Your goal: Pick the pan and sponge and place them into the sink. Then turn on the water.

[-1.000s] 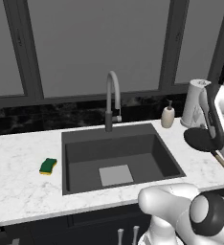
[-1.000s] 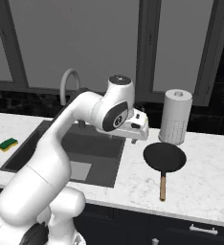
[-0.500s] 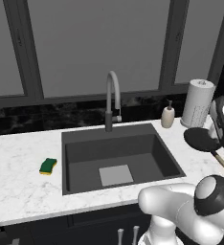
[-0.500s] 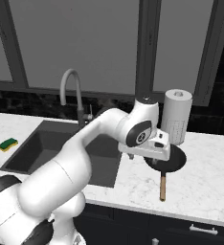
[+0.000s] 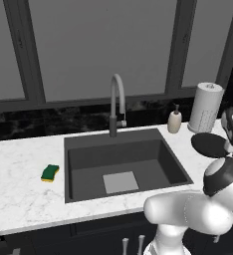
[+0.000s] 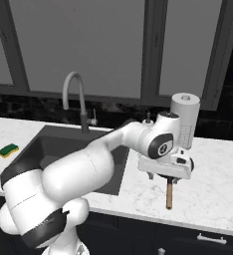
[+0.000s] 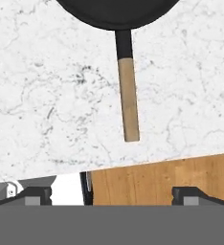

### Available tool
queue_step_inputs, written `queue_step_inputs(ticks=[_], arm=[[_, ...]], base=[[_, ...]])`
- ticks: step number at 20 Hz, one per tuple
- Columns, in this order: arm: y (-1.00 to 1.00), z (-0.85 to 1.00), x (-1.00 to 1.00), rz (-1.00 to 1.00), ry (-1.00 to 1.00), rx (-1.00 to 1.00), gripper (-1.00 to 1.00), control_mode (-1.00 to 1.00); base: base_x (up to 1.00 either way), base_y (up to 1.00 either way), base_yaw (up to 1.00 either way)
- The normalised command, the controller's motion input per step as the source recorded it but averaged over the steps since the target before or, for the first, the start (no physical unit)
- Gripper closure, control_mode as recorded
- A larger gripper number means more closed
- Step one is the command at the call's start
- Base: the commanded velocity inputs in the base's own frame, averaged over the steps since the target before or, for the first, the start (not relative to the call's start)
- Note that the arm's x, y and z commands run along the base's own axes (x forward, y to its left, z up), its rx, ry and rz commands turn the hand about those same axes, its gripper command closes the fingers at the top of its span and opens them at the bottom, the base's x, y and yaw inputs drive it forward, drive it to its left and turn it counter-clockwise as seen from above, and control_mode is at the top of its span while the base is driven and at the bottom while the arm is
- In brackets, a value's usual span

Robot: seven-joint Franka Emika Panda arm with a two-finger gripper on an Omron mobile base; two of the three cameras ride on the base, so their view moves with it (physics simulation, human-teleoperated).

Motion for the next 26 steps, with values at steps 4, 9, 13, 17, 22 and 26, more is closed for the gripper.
queue_step_inputs(ticks=[4,9,13,17,22,26], arm=[[-0.38,-0.45,0.19,0.00,0.05,0.03,-1.00,-1.00],[-0.21,-0.52,0.35,0.00,0.00,0.04,-1.00,-1.00],[-0.11,-0.51,0.40,0.00,0.00,0.03,-1.00,-1.00],[-0.10,-0.52,0.33,0.00,0.01,0.00,-1.00,-1.00],[-0.16,-0.55,0.15,0.00,0.00,0.00,-1.00,-1.00],[-0.09,-0.48,0.02,0.00,0.00,0.00,-1.00,-1.00]], base=[[0.00,0.00,0.00],[0.00,0.00,0.00],[0.00,0.00,0.00],[0.00,0.00,0.00],[0.00,0.00,0.00],[0.00,0.00,0.00]])
